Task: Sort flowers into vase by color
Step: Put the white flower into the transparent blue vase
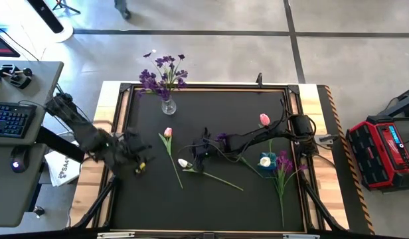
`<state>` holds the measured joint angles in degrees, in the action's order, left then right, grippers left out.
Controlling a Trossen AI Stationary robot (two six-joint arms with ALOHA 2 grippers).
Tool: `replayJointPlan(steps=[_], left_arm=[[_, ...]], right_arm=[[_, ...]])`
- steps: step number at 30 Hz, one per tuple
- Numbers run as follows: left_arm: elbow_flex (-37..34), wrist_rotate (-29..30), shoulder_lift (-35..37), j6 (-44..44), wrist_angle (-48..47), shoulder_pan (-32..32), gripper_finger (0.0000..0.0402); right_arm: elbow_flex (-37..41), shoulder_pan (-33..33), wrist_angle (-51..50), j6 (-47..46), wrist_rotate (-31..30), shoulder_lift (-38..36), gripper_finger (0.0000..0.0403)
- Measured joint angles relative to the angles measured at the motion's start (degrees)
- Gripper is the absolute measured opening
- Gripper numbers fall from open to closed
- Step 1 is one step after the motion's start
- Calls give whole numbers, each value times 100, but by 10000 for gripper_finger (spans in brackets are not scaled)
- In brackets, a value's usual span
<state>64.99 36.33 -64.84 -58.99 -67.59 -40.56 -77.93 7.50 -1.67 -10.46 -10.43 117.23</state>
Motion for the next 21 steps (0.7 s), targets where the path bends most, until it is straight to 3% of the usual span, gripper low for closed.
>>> replayJointPlan(steps=[7, 12, 21], left_arm=[[-473, 357, -793, -1694, 5, -477, 211], [-1023, 534, -1010, -2781, 4, -559, 211], [-1769, 1228, -751, -3770, -20, -512, 211]], right_arm=[[-1, 136, -291, 31, 406, 0, 121], [-1, 199, -581, 46, 1047, 27, 184], [-3, 191, -688, 446, 1150, 415, 188]])
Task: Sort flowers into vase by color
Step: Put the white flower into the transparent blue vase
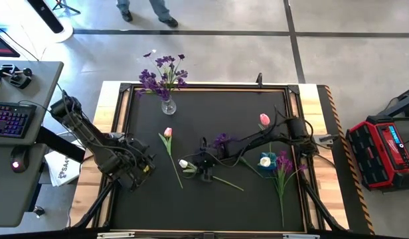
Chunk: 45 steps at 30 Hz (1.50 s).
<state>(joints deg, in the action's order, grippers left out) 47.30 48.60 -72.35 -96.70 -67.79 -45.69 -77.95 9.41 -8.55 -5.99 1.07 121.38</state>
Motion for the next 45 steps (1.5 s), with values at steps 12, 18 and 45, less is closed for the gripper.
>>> replayJointPlan(steps=[12, 18, 45], left_arm=[[-161, 740, 71, -25, 126, 4, 211], [-161, 738, 69, 108, 351, -135, 211], [-161, 944, 69, 845, 909, -234, 211]], right_arm=[[-13, 135, 40, -48, -324, 113, 116], [-51, 227, -54, -583, -712, 22, 97], [-273, 247, -817, -1308, -967, 118, 111]])
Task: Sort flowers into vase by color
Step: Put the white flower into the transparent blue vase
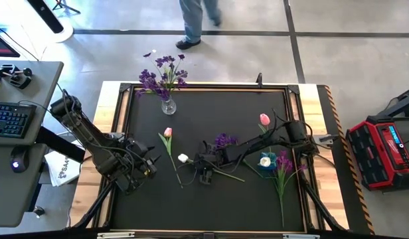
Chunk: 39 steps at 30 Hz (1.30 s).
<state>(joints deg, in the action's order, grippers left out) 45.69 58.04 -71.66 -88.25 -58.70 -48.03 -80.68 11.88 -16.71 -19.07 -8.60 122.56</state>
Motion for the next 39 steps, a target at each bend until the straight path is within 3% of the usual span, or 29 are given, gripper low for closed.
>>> replayJointPlan(steps=[7, 15, 19, 23, 26, 33, 39], left_arm=[[0, -10, -3, -2, 26, -4, 211], [2, -38, -7, -2, 42, -21, 211], [5, -37, -67, -2, 82, -99, 211], [7, -4, -149, -2, 149, -164, 211], [7, 100, -254, -1, 172, -202, 211], [4, 144, -577, 42, 191, -225, 211], [4, 254, -619, 142, 226, -219, 211]], right_arm=[[7, 40, 429, 6, -293, 138, 11], [33, 92, 1411, 510, -671, -151, 4], [31, 238, 1408, 925, -1418, -660, 2], [34, 570, 1530, 1722, -2444, -1599, 1], [483, 777, 2068, 2386, -2783, -2504, 1], [2815, 1340, 4336, 3047, -3357, -5178, 1], [4475, 1683, 6623, 4007, -3423, -6784, 0]])
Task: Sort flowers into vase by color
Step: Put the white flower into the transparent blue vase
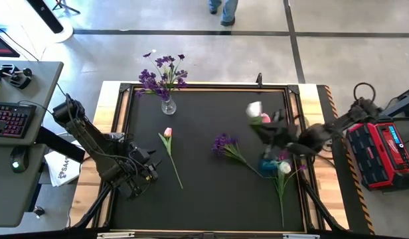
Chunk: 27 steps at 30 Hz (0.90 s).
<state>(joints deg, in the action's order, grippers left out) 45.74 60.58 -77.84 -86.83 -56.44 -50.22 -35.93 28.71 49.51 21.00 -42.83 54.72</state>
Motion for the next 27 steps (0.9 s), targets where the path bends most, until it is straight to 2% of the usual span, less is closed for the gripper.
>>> replayJointPlan(steps=[5, 8, 10, 14, 18, 21, 27], left_arm=[[0, 2, 0, 1, 72, -1, 211], [1, 2, 0, 1, 69, 0, 211], [2, 2, 0, 0, 76, 0, 211], [0, 2, 0, -2, 115, -1, 211], [0, -6, 0, -2, 124, 0, 211], [0, -7, 0, -1, 124, 0, 211], [0, -7, 0, -1, 128, 0, 211]], right_arm=[[1083, 136, 817, 10, 17, -841, 0], [1414, 131, 1525, 68, 36, -1039, 0], [1436, 144, 1608, 161, 74, -1133, 0], [1207, 457, 1158, 363, 147, -1472, 0], [857, 988, -359, 249, -299, -1939, 0], [758, 1261, -1347, -212, -521, -2137, 0], [1064, 1524, -1587, -451, -1064, -2154, 0]])
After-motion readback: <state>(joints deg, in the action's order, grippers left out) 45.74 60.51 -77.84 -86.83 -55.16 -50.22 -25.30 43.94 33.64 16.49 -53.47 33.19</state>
